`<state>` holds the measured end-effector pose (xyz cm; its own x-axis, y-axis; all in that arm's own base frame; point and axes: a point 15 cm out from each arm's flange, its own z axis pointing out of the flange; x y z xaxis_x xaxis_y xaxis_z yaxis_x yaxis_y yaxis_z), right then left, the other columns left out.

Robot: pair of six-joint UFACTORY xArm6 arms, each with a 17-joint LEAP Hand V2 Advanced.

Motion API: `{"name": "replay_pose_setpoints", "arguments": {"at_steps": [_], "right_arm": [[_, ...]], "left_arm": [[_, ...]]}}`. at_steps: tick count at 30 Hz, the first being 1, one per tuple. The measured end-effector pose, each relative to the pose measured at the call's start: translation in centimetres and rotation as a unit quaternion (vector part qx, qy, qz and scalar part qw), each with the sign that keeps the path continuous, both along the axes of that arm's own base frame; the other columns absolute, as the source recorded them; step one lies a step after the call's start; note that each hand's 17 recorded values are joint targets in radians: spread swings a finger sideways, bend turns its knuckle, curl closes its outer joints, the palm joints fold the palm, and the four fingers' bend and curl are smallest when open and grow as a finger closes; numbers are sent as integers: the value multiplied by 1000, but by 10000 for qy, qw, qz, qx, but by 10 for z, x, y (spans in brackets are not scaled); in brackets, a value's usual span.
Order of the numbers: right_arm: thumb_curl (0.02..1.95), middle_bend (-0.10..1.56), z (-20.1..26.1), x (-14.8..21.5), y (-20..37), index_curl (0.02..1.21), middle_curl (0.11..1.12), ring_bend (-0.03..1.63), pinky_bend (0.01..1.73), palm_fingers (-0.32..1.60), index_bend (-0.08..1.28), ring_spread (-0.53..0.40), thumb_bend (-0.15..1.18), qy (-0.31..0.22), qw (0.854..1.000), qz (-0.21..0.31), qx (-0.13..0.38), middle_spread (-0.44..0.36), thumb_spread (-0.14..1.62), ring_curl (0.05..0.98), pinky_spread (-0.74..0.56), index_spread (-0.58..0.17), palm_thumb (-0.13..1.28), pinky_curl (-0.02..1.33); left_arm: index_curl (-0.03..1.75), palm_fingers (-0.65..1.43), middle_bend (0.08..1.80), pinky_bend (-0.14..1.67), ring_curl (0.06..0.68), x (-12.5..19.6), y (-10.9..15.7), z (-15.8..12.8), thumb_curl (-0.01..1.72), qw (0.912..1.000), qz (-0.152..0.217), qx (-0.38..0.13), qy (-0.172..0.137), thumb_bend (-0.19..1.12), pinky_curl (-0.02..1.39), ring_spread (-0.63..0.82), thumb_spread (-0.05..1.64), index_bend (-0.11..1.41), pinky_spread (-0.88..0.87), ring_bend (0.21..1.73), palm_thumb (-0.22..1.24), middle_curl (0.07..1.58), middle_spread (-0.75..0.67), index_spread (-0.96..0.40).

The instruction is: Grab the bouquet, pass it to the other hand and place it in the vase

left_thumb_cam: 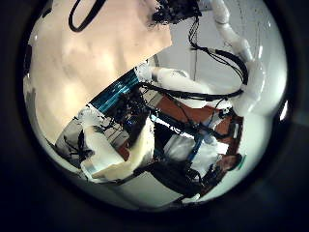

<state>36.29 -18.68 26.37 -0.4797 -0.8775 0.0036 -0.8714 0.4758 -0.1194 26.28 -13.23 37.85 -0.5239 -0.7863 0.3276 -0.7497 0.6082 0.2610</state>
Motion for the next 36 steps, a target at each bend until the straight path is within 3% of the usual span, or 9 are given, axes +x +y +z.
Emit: {"name": "replay_pose_setpoints", "arguments": {"at_steps": [8,13,19,29,33,36], "right_arm": [[779,1335,85,-6,11,957,798,1437,1448,1153,1064,-199,41,-982,9945,214,-306,-135,925,668,-191,-300,1181,548],[830,1346,116,-3,32,944,782,1441,1430,1155,1091,-195,30,-1530,9874,371,153,-128,911,673,-187,-282,1180,575],[887,1357,176,6,55,923,767,1448,1401,1158,1113,-192,14,-2403,9650,742,738,-123,904,678,-187,-265,1169,604],[963,1371,234,19,100,893,748,1460,1363,1163,1141,-186,-4,-3540,9018,1439,2019,-119,879,677,-191,-246,1167,653],[984,1374,252,23,127,883,743,1463,1352,1164,1148,-181,-5,-3824,8658,1761,2704,-119,874,675,-193,-241,1164,670],[1004,1378,259,24,148,874,738,1465,1342,1163,1154,-178,-5,-3905,8392,2005,3209,-118,871,673,-194,-238,1161,687]], "left_arm": [[363,113,185,367,192,4,3,4,293,9999,65,-95,-47,-19,164,523,1165,182,600,488,292,310,308,-6],[367,135,187,366,193,20,6,14,293,9982,373,-457,-69,-19,163,515,1165,186,596,490,292,310,305,-2],[371,174,189,370,194,54,16,31,295,9924,875,-857,-137,-15,160,499,1168,187,584,490,300,314,286,1],[369,206,191,368,194,81,7,63,296,9755,1325,-1755,-89,-18,155,485,1176,180,563,503,315,322,272,11],[368,208,191,369,194,87,-2,70,295,9699,1352,-2024,-43,-18,154,479,1177,178,553,505,316,326,266,19],[363,204,193,376,194,91,-14,81,295,9591,1391,-2464,44,-21,156,477,1175,171,548,509,309,330,267,31]]}}
